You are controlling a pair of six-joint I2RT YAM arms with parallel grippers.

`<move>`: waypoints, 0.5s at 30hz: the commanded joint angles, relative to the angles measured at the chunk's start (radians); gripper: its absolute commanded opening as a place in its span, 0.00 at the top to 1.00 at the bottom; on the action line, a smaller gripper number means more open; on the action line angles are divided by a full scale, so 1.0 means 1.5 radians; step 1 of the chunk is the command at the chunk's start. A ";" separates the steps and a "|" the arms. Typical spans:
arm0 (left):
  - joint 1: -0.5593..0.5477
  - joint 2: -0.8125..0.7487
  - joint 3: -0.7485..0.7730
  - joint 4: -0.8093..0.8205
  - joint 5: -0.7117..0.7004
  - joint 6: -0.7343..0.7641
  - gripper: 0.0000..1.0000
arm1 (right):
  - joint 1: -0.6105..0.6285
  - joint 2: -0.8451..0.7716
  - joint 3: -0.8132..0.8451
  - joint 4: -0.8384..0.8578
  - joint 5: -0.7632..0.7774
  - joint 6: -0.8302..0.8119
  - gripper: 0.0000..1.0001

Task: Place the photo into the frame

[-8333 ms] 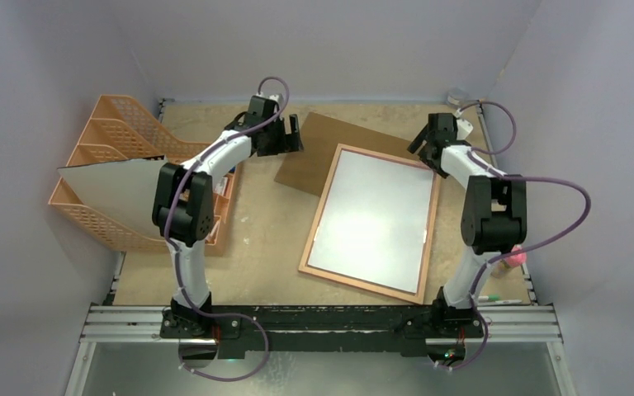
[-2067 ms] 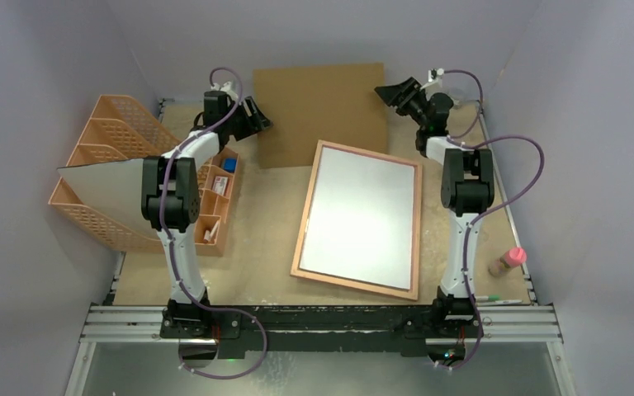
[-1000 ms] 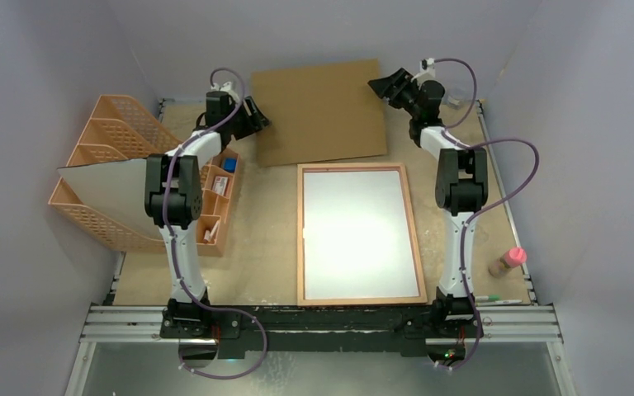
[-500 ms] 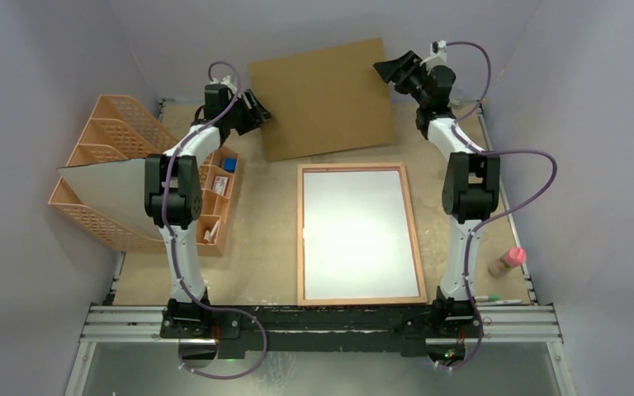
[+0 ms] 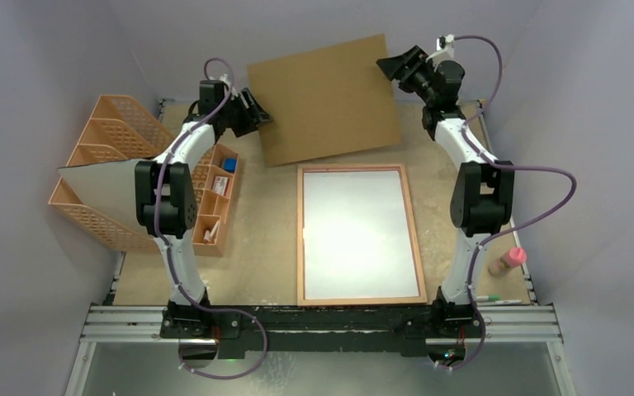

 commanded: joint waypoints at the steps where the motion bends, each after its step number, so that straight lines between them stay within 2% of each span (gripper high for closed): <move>1: -0.061 -0.091 0.022 0.016 0.116 -0.031 0.40 | 0.077 -0.047 -0.051 -0.111 -0.106 0.046 0.26; 7: -0.073 -0.131 -0.041 -0.052 0.122 -0.027 0.40 | 0.077 -0.098 -0.141 -0.221 -0.091 0.042 0.26; 15: -0.098 -0.156 -0.137 -0.068 0.128 -0.023 0.40 | 0.076 -0.159 -0.276 -0.277 -0.041 0.030 0.27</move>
